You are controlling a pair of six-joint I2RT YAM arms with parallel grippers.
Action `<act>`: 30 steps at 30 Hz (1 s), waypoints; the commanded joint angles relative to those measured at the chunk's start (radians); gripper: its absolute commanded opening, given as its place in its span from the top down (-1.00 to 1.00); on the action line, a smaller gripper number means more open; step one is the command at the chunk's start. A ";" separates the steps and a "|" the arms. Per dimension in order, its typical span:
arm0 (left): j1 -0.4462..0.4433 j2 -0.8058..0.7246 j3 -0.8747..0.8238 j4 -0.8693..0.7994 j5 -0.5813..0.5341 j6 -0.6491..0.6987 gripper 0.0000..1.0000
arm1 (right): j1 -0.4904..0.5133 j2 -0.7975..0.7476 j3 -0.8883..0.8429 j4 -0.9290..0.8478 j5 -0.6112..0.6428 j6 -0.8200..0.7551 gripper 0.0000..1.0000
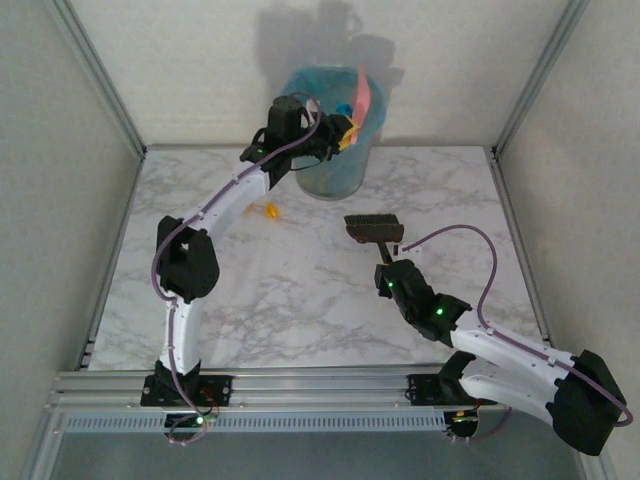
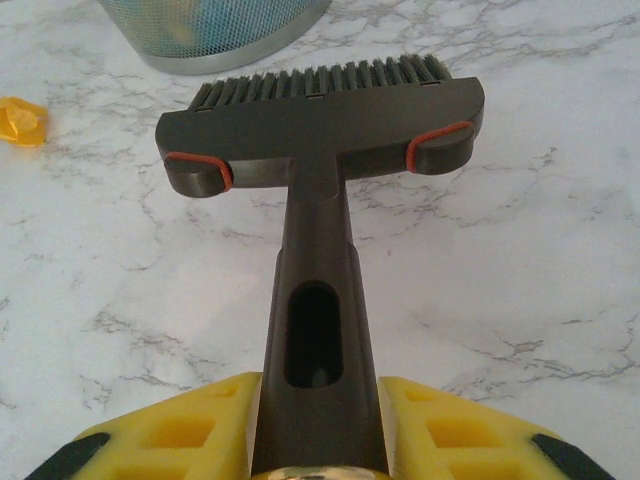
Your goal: Sweep away the paper scraps from the table
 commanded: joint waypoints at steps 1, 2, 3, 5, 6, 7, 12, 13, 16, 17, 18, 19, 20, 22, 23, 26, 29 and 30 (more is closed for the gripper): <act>0.018 -0.100 -0.022 0.189 0.029 -0.043 1.00 | -0.005 -0.003 0.033 0.050 0.032 -0.014 1.00; 0.020 -0.096 -0.022 0.202 0.037 -0.051 1.00 | -0.004 -0.005 0.032 0.051 0.032 -0.016 1.00; 0.024 -0.089 -0.023 0.224 0.048 -0.064 1.00 | -0.005 -0.004 0.032 0.052 0.033 -0.016 1.00; 0.022 -0.082 -0.026 0.247 0.058 -0.083 1.00 | -0.004 -0.003 0.032 0.054 0.032 -0.017 1.00; 0.019 -0.086 -0.041 0.276 0.056 -0.097 1.00 | -0.004 -0.002 0.033 0.053 0.034 -0.017 1.00; 0.016 -0.095 -0.066 0.320 0.053 -0.117 1.00 | -0.005 -0.001 0.033 0.054 0.035 -0.018 1.00; 0.025 -0.119 -0.179 0.515 0.037 -0.213 1.00 | -0.005 0.007 0.032 0.055 0.044 -0.023 1.00; 0.028 -0.121 -0.202 0.549 0.037 -0.231 1.00 | -0.005 0.008 0.033 0.055 0.044 -0.023 1.00; 0.028 -0.128 -0.235 0.621 0.040 -0.261 1.00 | -0.005 0.010 0.036 0.056 0.040 -0.025 1.00; 0.028 -0.129 -0.235 0.623 0.037 -0.261 1.00 | -0.006 0.010 0.036 0.056 0.038 -0.026 1.00; 0.030 -0.129 -0.237 0.618 0.033 -0.260 1.00 | -0.006 0.012 0.036 0.058 0.038 -0.026 1.00; 0.030 -0.129 -0.236 0.612 0.035 -0.255 1.00 | -0.004 0.014 0.036 0.059 0.037 -0.026 1.00; 0.029 -0.128 -0.234 0.610 0.036 -0.252 1.00 | -0.004 0.016 0.037 0.058 0.038 -0.028 1.00; 0.028 -0.132 -0.234 0.610 0.044 -0.246 1.00 | -0.005 0.015 0.040 0.053 0.038 -0.028 1.00; 0.026 -0.137 -0.233 0.609 0.045 -0.237 1.00 | -0.004 0.013 0.038 0.055 0.038 -0.028 1.00; 0.016 -0.155 -0.211 0.563 0.057 -0.185 1.00 | -0.005 0.011 0.036 0.055 0.041 -0.028 1.00; -0.005 -0.169 -0.169 0.502 0.087 -0.116 1.00 | -0.005 0.012 0.037 0.054 0.039 -0.029 1.00; -0.014 -0.183 -0.166 0.470 0.084 -0.086 1.00 | -0.005 0.012 0.038 0.056 0.042 -0.028 1.00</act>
